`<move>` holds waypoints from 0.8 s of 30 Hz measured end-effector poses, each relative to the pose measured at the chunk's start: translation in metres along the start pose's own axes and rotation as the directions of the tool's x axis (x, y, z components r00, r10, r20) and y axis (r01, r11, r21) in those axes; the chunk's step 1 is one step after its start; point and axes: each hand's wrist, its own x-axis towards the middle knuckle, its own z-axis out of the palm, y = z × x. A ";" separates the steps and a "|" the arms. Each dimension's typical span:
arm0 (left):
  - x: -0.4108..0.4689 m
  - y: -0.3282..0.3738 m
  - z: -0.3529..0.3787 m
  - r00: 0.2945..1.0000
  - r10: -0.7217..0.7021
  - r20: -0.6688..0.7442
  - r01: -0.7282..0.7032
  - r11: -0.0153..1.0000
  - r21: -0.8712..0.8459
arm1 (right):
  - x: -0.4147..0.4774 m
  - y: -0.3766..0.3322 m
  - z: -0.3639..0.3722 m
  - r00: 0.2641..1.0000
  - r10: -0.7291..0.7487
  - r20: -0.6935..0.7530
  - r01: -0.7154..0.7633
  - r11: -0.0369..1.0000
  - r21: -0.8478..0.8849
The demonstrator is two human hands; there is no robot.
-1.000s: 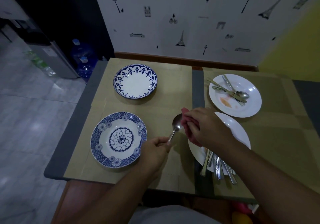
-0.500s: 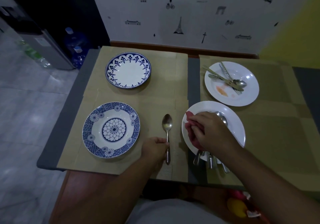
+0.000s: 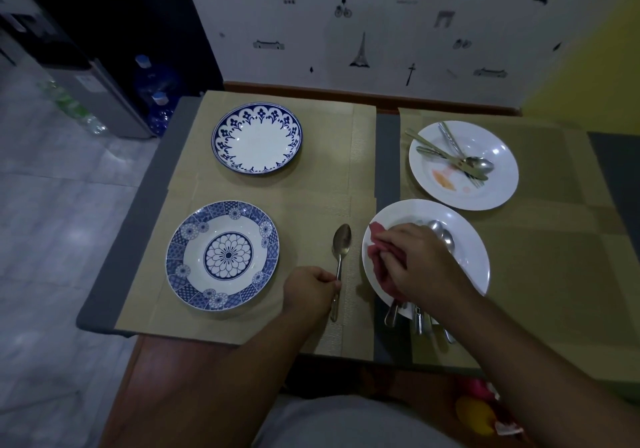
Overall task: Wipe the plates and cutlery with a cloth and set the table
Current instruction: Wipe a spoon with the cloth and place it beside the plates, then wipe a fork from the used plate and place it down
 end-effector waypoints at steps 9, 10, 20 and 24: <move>-0.004 -0.001 -0.002 0.994 0.105 -0.042 -0.102 0.991 0.085 | -0.001 0.001 -0.001 1.000 0.008 0.003 -0.008 1.000 0.002; -0.004 -0.001 -0.003 0.992 0.114 -0.056 -0.109 0.990 0.085 | -0.001 0.001 -0.001 1.000 0.010 0.004 -0.010 1.000 0.001; -0.016 0.044 0.009 0.911 0.413 -0.007 -0.409 0.904 0.123 | -0.001 0.020 -0.020 0.990 0.122 -0.071 -0.125 0.991 -0.052; -0.017 0.059 0.024 0.903 0.425 0.058 -0.428 0.891 0.148 | -0.010 0.032 -0.035 0.979 0.169 -0.115 -0.177 0.982 -0.065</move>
